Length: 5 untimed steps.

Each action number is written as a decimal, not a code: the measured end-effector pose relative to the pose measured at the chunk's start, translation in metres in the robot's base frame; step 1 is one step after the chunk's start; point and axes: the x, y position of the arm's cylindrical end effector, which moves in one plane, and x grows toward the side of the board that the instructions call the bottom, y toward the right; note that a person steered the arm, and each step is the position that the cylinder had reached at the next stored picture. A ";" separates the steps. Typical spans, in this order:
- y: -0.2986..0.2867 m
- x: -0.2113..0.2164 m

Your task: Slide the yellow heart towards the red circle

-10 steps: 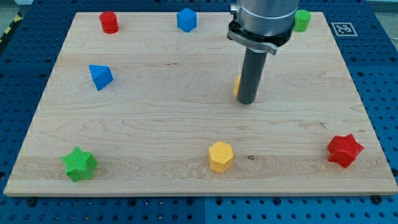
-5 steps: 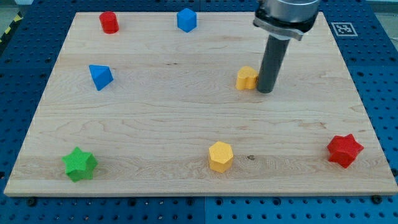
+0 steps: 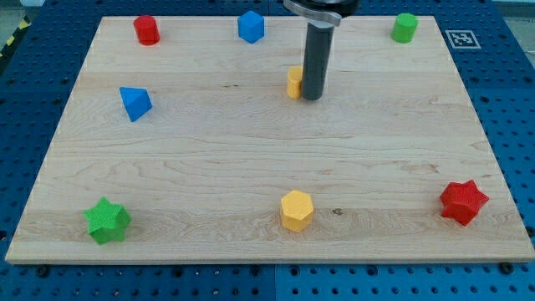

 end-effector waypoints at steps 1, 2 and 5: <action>-0.013 -0.028; -0.031 -0.049; -0.123 -0.092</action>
